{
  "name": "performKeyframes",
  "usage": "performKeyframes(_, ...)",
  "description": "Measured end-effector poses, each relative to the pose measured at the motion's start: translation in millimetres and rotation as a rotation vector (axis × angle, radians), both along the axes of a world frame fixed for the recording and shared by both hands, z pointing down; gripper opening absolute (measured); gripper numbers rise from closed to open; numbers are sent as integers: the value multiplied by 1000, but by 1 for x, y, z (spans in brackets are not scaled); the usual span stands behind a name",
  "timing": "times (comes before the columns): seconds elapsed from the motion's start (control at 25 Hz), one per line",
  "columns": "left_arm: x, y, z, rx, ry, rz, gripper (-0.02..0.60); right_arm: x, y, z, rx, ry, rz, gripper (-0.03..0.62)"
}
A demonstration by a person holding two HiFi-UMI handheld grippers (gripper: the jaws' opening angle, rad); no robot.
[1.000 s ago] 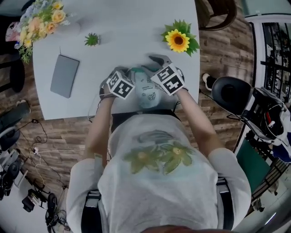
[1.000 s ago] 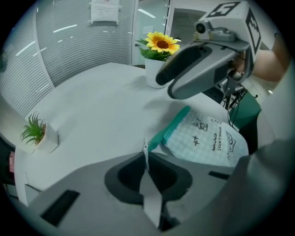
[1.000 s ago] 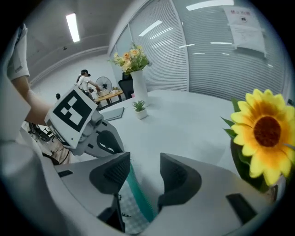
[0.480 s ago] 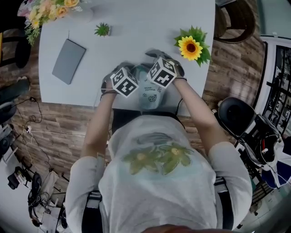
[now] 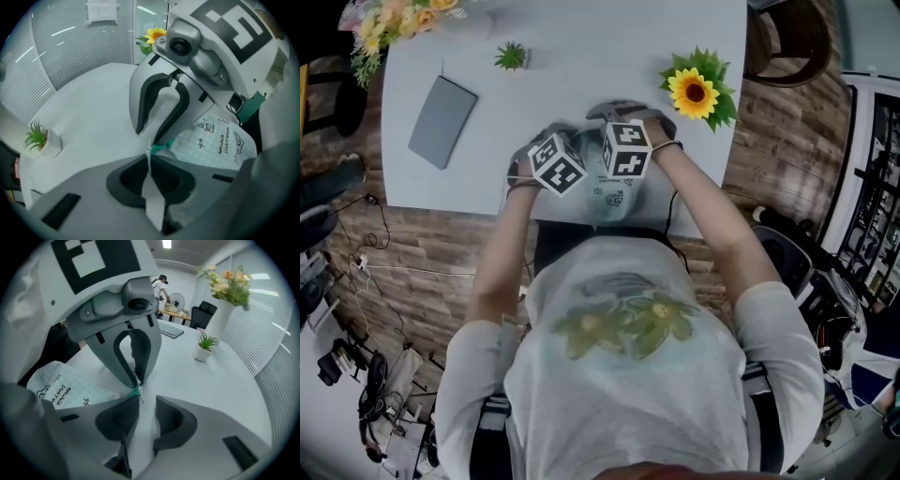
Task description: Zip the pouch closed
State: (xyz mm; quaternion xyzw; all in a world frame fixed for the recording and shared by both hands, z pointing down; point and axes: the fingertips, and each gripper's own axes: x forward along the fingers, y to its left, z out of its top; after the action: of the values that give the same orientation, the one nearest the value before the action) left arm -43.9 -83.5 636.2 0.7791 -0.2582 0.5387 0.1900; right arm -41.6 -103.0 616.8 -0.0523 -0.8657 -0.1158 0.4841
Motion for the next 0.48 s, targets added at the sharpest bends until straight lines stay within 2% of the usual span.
performKeyframes(0.16, 0, 0, 0, 5, -10, 29, 28, -2, 8, 4, 46, 42, -127, 81)
performKeyframes(0.48, 0, 1, -1, -19, 0, 25, 28, -3, 13, 6, 35, 96, -221, 40)
